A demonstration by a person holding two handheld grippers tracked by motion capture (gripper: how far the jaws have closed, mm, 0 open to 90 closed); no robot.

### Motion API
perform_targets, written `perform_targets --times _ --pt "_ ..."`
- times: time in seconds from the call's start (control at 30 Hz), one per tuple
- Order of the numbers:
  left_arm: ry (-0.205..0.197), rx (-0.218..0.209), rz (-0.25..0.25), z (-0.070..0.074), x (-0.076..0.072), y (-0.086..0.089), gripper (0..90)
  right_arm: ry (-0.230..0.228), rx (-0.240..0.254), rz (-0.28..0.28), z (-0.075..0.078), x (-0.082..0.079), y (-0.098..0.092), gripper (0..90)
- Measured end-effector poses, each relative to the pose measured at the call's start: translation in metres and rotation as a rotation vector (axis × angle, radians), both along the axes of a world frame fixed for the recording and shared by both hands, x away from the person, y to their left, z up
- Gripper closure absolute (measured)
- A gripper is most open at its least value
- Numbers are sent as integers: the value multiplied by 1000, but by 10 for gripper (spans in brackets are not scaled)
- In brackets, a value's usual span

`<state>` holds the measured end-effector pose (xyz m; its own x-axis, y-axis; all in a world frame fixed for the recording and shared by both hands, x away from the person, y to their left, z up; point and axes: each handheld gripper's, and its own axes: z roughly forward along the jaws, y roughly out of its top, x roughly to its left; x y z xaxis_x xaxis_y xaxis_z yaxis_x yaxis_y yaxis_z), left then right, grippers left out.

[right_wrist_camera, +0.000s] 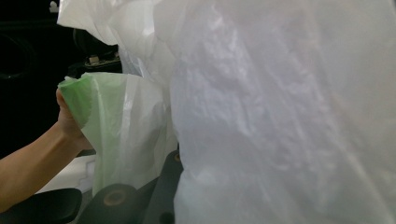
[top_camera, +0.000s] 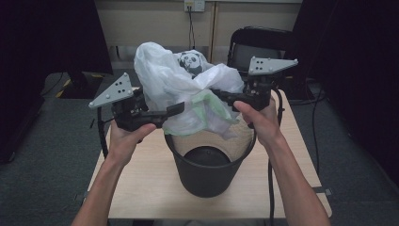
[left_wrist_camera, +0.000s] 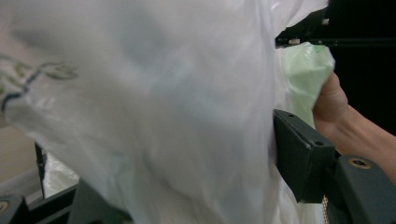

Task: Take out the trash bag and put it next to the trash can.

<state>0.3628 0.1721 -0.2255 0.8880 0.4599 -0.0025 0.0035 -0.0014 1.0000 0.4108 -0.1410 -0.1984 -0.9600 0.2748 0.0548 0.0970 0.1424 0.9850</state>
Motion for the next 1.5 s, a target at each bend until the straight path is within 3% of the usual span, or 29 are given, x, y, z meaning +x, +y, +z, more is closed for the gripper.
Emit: perform_targets --times 0.27,0.5,0.7,0.73,0.87,0.93,1.0,1.03,1.2,1.5 --pt "11 -5 19 -4 0 4 392 24 34 -67 1 18 -21 833" --pt "46 34 46 -10 8 0 486 23 57 -77 4 26 -22 835" --pt "84 68 50 -13 24 -16 616 -6 61 -85 18 29 -19 834" --pt "95 68 54 -13 26 -19 671 -8 61 -84 20 29 -19 834" --pt "116 55 9 -16 33 -24 842 -13 62 -102 23 33 -24 831" --pt "116 64 8 -18 36 -23 871 -13 58 -124 22 38 -29 830" --pt "126 50 8 -20 36 -23 863 -12 60 -149 21 42 -36 830" --pt "131 45 18 -20 37 -22 819 -18 66 -154 21 44 -39 830" --pt "127 32 50 -18 36 -22 499 -61 70 -185 21 51 -47 832" --pt "107 31 49 -13 27 -19 417 -33 47 -246 20 75 -62 834"
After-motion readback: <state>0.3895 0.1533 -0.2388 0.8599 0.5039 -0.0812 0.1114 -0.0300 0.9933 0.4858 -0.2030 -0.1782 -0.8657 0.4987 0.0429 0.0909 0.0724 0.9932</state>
